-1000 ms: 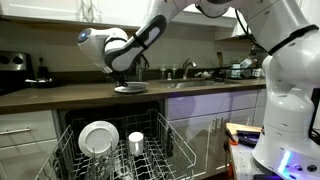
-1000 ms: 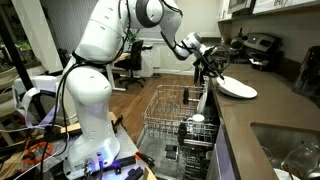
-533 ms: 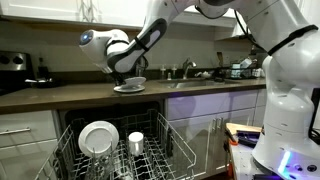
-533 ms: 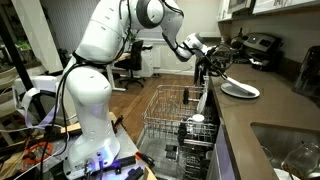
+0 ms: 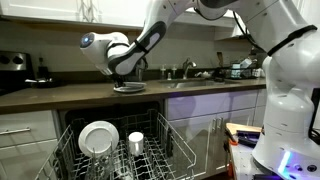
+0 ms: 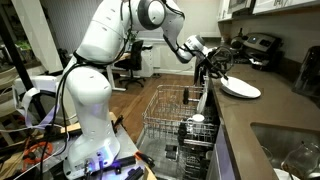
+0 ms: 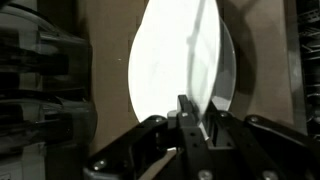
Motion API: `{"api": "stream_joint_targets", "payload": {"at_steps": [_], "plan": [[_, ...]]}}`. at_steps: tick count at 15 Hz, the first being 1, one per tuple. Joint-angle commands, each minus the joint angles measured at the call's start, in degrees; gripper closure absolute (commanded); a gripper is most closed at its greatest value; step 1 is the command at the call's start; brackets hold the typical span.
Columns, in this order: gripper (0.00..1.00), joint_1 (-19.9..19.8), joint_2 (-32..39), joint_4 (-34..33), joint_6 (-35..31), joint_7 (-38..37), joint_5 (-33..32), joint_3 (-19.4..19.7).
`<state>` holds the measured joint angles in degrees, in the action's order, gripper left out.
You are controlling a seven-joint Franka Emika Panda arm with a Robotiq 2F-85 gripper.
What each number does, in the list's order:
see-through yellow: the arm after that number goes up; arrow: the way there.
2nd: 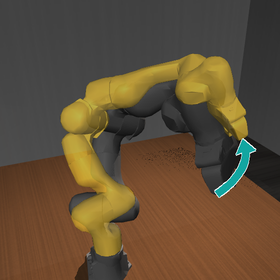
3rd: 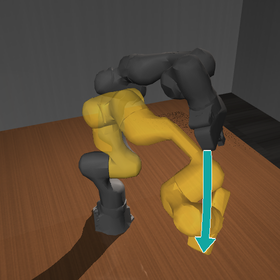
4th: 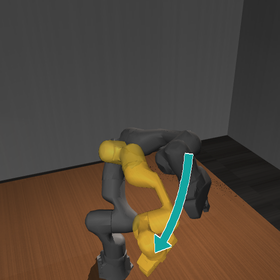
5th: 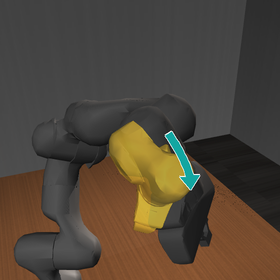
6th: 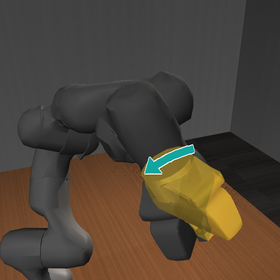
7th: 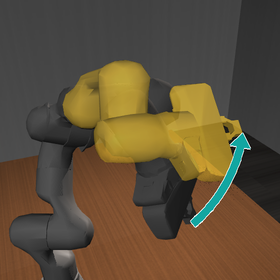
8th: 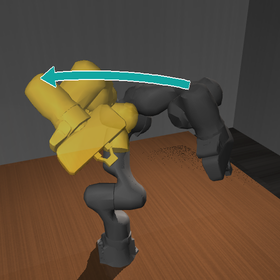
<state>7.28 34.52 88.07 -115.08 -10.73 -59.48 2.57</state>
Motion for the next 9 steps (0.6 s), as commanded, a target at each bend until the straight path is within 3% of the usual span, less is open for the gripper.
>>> {"api": "stream_joint_targets", "payload": {"at_steps": [1,9], "plan": [[0.76,-0.4,0.8,-1.2,-1.0,0.1,-1.4,0.0],[0.48,-0.6,1.1,-1.2,-2.0,0.6,-0.8,-0.4]]}}
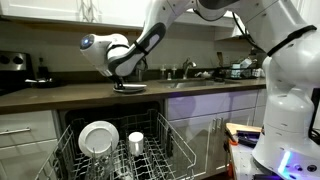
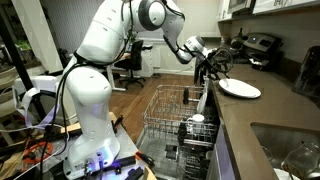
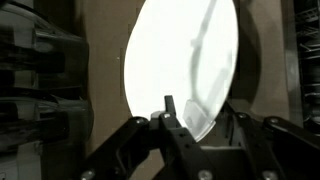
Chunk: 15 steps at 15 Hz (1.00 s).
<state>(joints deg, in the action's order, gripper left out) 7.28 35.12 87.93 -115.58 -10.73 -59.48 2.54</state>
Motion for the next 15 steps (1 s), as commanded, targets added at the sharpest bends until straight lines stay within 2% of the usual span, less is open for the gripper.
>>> {"api": "stream_joint_targets", "payload": {"at_steps": [1,2,5,7,8,9,11,12,15], "plan": [[0.44,-0.9,0.2,-0.8,-2.5,0.9,-0.3,-0.7],[0.38,-1.0,0.2,-0.8,-3.2,1.0,-0.1,-0.8],[0.34,-1.5,-0.7,-0.2,-5.6,2.3,1.7,-1.6],[0.43,-1.7,-1.8,0.6,-7.1,3.3,3.0,-2.3],[0.52,-1.7,-2.2,0.8,-7.5,4.0,4.0,-2.8],[0.51,-1.5,-3.1,1.2,-7.4,4.9,5.3,-3.3],[0.42,-0.8,-4.1,1.6,-7.0,6.5,7.1,-4.0],[0.31,-0.5,-4.6,1.7,-6.7,7.5,7.9,-4.3],[0.14,-0.2,-6.2,2.5,-7.7,11.3,10.3,-6.1]]}}
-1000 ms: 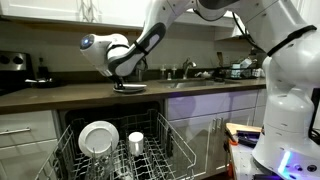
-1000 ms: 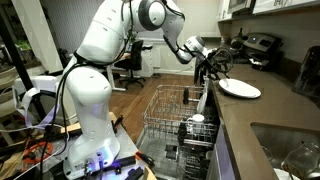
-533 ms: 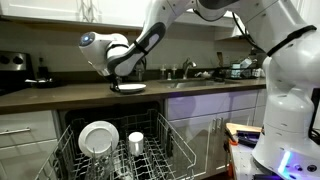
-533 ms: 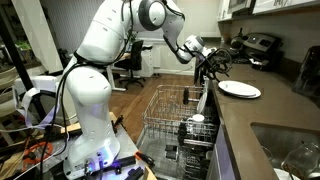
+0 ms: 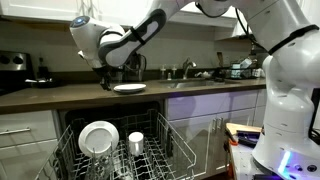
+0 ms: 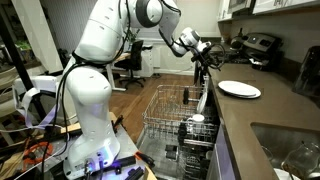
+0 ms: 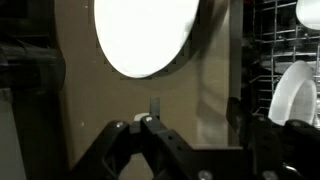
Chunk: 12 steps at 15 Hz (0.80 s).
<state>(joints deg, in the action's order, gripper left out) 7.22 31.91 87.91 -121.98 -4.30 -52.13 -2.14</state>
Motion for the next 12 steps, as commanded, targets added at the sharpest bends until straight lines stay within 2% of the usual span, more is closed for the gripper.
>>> {"api": "stream_joint_targets", "payload": {"at_steps": [1,4,8,9,10,12], "plan": [[0.12,0.0,-3.4,2.8,-1.6,6.2,3.7,-2.0],[0.00,-0.6,-3.9,3.3,-4.3,10.5,8.4,-4.1],[0.00,-0.1,-4.2,4.3,-5.7,15.3,14.2,-4.7],[0.00,0.3,-4.3,4.4,-5.4,15.8,14.7,-4.4],[0.00,1.7,-2.2,1.7,-4.3,13.2,13.3,-3.0],[0.00,1.8,-2.2,1.9,-4.3,13.8,14.0,-3.0]]}}
